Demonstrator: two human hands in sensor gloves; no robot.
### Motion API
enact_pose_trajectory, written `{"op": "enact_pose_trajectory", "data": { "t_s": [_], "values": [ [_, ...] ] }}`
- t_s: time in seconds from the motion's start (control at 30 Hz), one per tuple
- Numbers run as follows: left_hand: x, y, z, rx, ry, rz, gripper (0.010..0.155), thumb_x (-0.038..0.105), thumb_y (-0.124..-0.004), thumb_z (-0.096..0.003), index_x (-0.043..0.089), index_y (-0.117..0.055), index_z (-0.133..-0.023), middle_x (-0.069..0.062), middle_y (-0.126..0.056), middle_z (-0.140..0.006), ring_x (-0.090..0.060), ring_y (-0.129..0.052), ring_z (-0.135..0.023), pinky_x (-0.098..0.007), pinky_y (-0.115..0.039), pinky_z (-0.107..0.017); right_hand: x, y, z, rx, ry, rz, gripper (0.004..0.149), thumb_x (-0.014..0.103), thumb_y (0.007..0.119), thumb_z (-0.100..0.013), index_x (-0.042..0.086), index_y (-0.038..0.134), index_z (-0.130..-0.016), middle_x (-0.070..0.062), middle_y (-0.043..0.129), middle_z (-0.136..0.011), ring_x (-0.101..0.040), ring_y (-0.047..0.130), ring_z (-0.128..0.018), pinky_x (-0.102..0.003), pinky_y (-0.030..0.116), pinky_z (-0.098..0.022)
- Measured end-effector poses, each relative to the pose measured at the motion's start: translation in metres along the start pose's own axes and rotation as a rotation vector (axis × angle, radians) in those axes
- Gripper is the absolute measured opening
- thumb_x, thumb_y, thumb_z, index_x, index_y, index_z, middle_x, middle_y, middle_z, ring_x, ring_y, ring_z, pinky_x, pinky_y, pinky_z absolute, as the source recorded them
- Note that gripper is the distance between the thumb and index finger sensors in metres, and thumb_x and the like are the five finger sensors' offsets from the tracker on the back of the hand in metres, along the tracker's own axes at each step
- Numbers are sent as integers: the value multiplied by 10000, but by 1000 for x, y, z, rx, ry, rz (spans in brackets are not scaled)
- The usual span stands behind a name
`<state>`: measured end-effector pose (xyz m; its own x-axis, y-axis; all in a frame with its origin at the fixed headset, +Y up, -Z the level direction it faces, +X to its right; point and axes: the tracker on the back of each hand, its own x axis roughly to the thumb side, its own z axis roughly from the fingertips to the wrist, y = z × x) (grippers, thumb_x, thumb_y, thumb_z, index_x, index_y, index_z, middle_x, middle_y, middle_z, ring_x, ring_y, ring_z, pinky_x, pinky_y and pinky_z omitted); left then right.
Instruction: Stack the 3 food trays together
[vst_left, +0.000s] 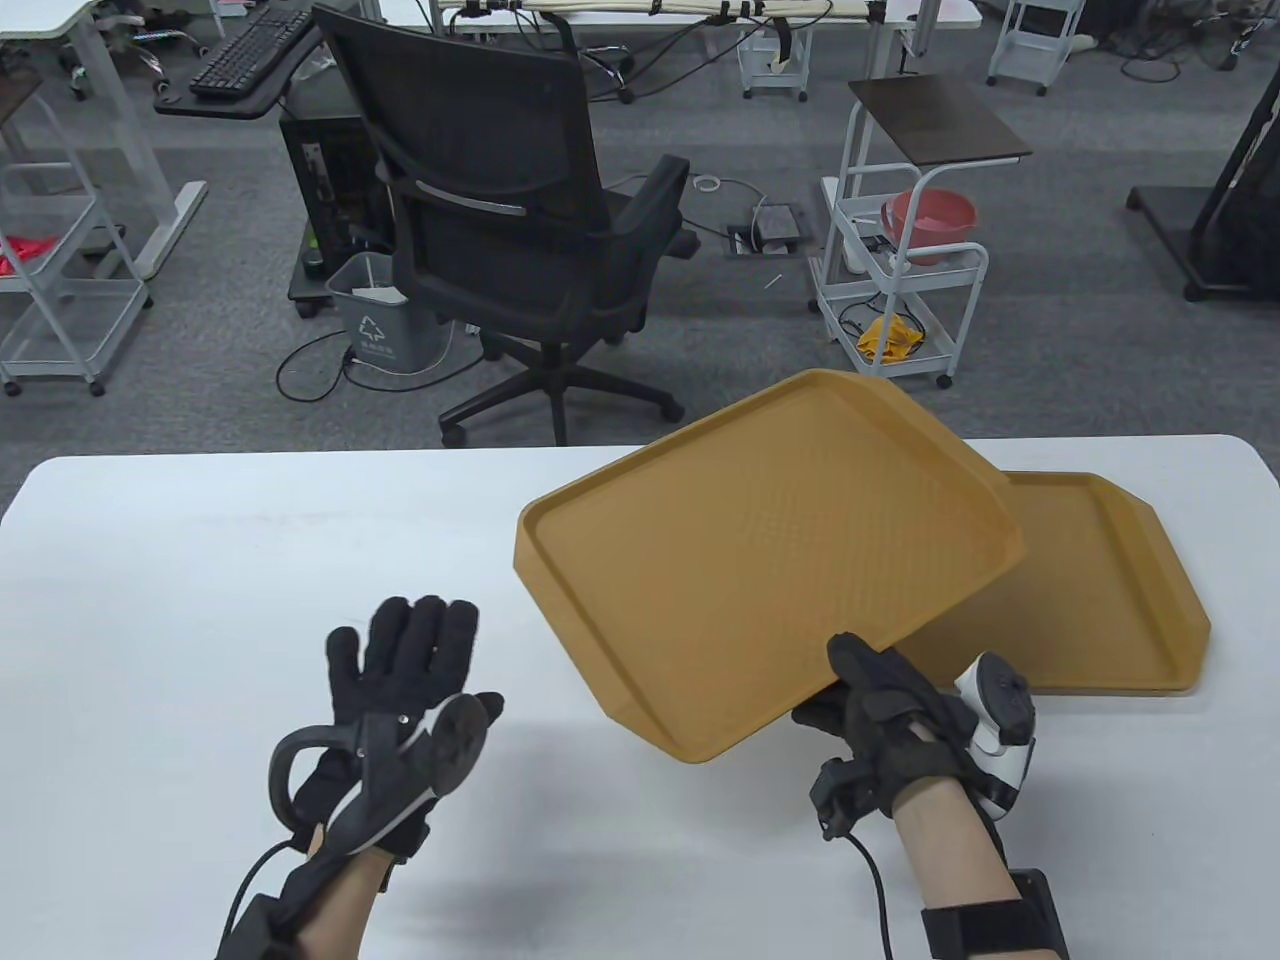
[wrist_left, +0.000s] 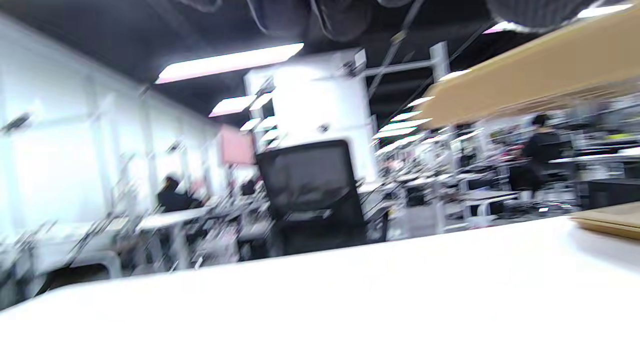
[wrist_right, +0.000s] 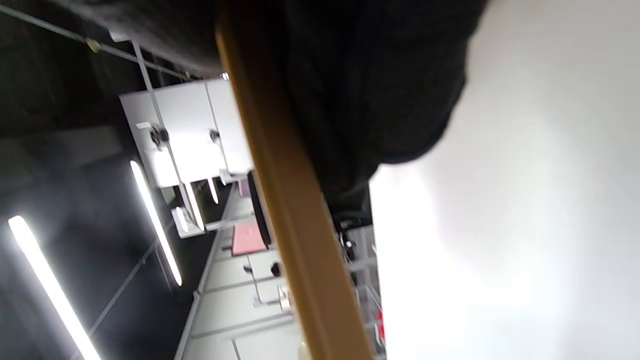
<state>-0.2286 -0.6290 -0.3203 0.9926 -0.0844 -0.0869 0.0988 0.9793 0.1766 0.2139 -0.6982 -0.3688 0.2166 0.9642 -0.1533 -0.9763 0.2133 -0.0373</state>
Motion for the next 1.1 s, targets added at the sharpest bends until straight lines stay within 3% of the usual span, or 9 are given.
{"op": "enact_pose_trajectory", "data": {
  "t_s": [0.13,0.23,0.5,0.77,1.1],
  "values": [
    [-34,3,-6,-40,149,77,896,706,-564,-440,314,-198,-1157,-47,-243,-1272,-401,-296,-1206,-660,-296,-829,12,-26,1,-124,-51,-7,519,343,655,-596,23,518,-981,-216,842,-830,-289,1029,-616,-365,882,-447],
    [-49,6,-6,-68,174,108,890,707,-562,-446,323,-187,-1156,-6,-238,-1273,-395,-294,-1208,-658,-300,-830,15,-50,-2,-218,-63,11,520,341,651,-596,25,508,-984,-216,832,-842,-294,1023,-631,-371,878,-457],
    [-46,11,-4,-65,158,99,882,702,-572,-455,322,-200,-1158,3,-264,-1276,-382,-316,-1213,-661,-312,-833,9,-106,-21,-433,48,73,521,336,651,-598,32,497,-992,-214,821,-857,-301,1017,-651,-375,878,-472],
    [-45,12,-4,-71,151,103,878,702,-572,-456,327,-198,-1157,7,-270,-1276,-377,-324,-1214,-659,-318,-835,-13,-137,-36,-449,175,7,529,357,619,-624,47,447,-1016,-193,785,-901,-277,996,-707,-356,867,-521],
    [-44,9,-6,-94,143,110,878,703,-569,-457,329,-193,-1156,10,-276,-1275,-369,-338,-1217,-658,-328,-838,-34,-145,-50,-426,260,-76,558,380,580,-635,28,399,-1029,-171,768,-924,-239,988,-743,-326,867,-553]
  ]
}}
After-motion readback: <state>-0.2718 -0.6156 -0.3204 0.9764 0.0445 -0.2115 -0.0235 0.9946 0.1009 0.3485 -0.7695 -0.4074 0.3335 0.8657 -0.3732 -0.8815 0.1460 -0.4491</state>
